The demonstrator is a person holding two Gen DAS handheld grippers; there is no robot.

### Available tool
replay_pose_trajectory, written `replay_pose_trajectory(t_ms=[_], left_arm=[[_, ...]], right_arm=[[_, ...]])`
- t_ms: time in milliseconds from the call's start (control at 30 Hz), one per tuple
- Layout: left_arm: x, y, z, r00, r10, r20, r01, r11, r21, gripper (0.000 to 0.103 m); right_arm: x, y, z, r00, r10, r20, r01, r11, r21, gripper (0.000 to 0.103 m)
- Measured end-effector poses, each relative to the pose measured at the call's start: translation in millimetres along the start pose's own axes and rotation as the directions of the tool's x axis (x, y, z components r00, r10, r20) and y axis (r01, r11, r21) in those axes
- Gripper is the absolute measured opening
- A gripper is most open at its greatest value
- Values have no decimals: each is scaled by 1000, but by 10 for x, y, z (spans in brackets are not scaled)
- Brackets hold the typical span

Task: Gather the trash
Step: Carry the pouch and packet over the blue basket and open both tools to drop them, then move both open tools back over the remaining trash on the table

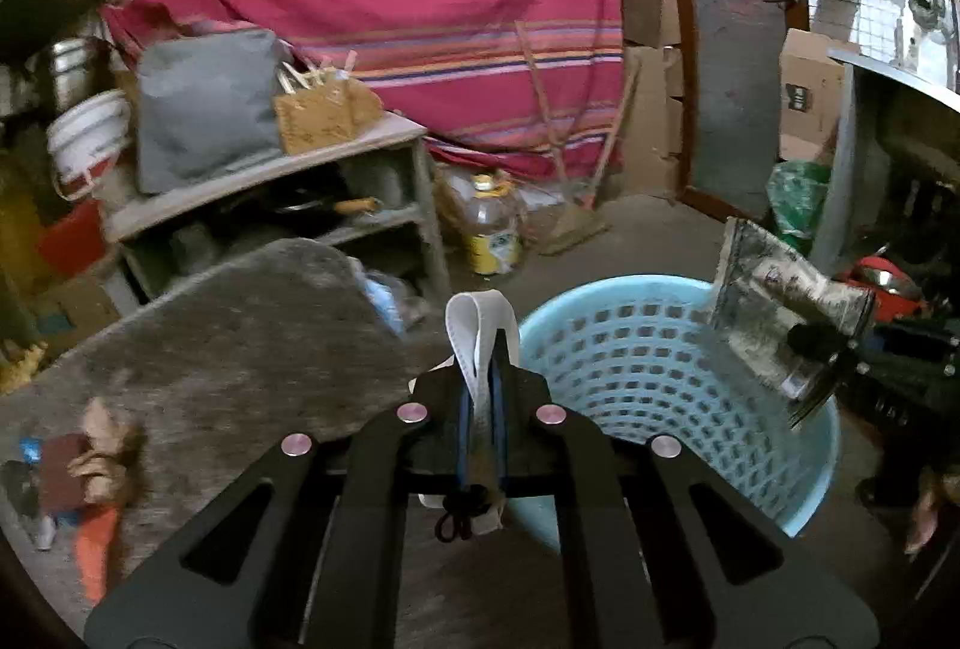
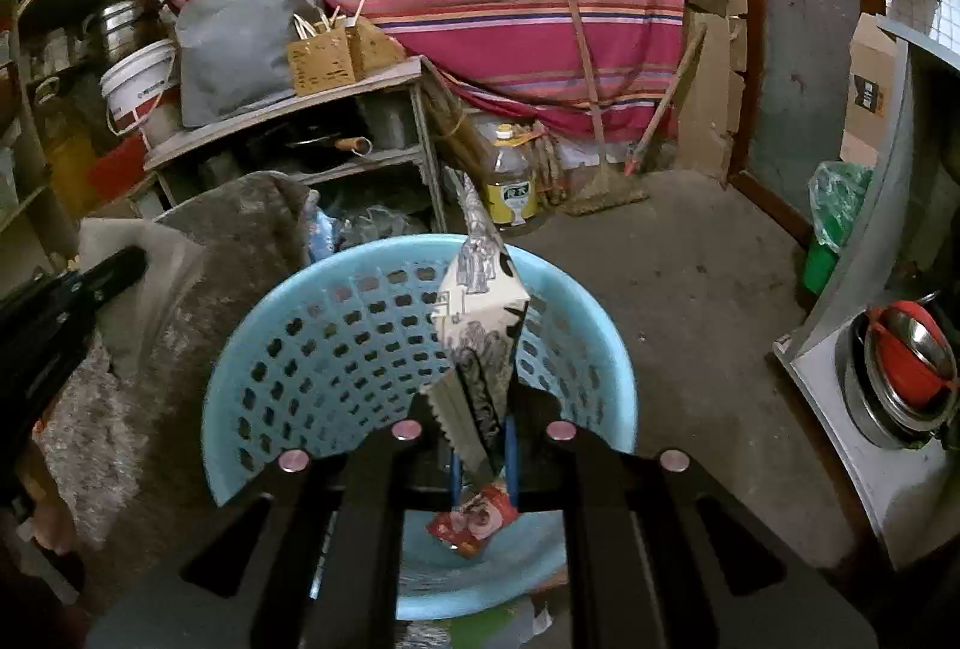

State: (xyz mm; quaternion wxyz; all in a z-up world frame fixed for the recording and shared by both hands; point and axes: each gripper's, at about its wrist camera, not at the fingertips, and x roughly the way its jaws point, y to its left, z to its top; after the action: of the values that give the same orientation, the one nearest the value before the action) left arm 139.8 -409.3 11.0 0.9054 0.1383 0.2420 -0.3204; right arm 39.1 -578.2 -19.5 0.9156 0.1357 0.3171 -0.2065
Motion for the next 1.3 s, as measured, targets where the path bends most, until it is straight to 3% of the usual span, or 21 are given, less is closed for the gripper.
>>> replay_pose_trajectory(t_ms=[367, 500, 633, 800, 967, 1033, 1100, 1133, 1300], left_arm=[[272, -291, 54, 996, -82, -44, 83, 996, 17, 11], [241, -228, 68, 997, -73, -31, 73, 997, 12, 46], [188, -138, 102, 998, -56, -25, 56, 998, 1, 51], [-24, 115, 98, 1000, 8, 16, -8, 1000, -12, 80], [-286, 384, 57, 997, 67, 48, -66, 997, -32, 93], [-378, 505, 44, 994, 91, 54, -89, 995, -38, 95], [-486, 651, 21, 991, 123, 59, -120, 992, -45, 97], [-547, 754, 7, 989, 135, 59, -132, 990, -57, 97], [-780, 1243, -72, 981, 187, 59, -179, 976, -127, 98]], right_arm=[[74, -81, -15, 1000, -11, -9, 11, 1000, 18, 10], [78, -60, -13, 1000, -17, -7, 17, 1000, 24, 10], [92, -42, -9, 1000, -11, -9, 11, 1000, 23, 10], [137, 76, 7, 1000, -12, -16, 12, 1000, 11, 10], [222, 241, 40, 999, -20, -26, 20, 1000, 18, 12], [271, 295, 44, 999, -32, -38, 32, 999, 24, 19], [290, 340, 43, 999, -37, -37, 39, 998, 41, 70], [277, 366, 48, 999, -47, -23, 48, 998, 46, 74], [202, 487, 113, 998, -59, 1, 59, 996, 61, 80]])
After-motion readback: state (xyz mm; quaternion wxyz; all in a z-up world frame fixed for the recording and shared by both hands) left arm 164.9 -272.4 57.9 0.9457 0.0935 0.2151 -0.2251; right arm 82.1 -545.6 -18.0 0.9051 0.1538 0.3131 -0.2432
